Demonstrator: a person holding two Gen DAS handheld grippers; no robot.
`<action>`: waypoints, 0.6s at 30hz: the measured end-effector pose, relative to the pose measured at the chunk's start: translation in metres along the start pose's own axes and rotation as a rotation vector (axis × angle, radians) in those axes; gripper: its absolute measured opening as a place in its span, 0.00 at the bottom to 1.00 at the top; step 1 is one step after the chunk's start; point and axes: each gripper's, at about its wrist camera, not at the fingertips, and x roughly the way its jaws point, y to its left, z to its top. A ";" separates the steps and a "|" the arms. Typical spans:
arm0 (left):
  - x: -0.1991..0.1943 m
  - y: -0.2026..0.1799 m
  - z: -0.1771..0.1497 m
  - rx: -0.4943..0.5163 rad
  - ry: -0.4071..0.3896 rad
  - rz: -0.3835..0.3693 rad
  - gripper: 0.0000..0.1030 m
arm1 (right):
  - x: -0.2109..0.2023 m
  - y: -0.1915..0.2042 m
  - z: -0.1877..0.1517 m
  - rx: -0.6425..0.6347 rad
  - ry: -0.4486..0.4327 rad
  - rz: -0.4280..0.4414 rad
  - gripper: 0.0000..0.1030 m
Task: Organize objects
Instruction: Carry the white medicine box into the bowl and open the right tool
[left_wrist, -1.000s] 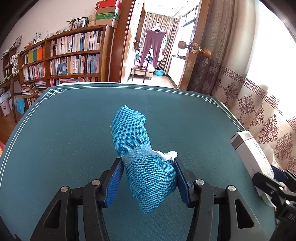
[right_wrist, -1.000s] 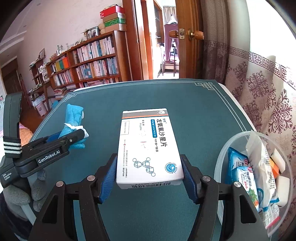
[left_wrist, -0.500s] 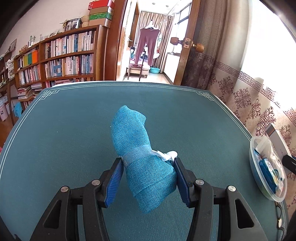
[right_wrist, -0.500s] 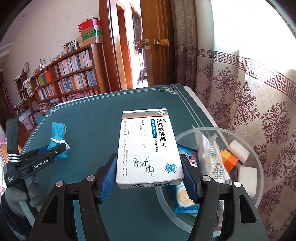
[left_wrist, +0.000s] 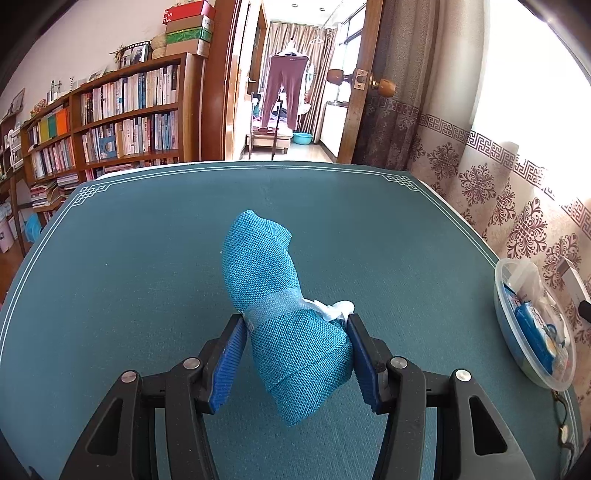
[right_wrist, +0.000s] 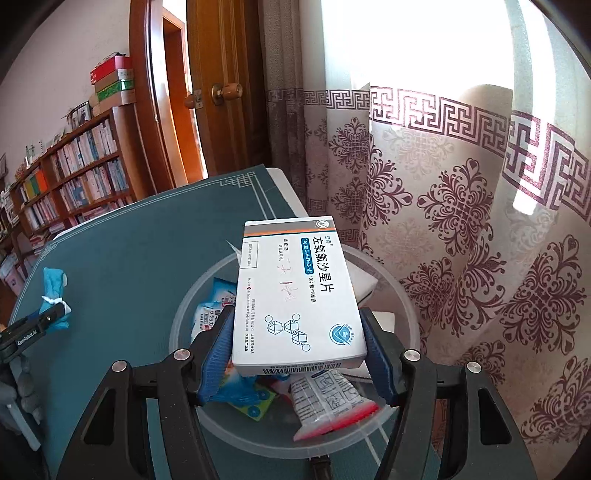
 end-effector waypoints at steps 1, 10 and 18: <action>0.000 -0.001 0.000 0.006 0.000 0.002 0.56 | 0.002 -0.004 -0.001 0.008 0.004 0.002 0.64; -0.009 -0.018 -0.009 0.048 0.016 -0.017 0.56 | 0.028 -0.037 -0.008 0.063 0.058 0.013 0.64; -0.020 -0.031 -0.017 0.039 0.034 -0.045 0.56 | 0.055 -0.048 -0.011 0.067 0.091 0.042 0.64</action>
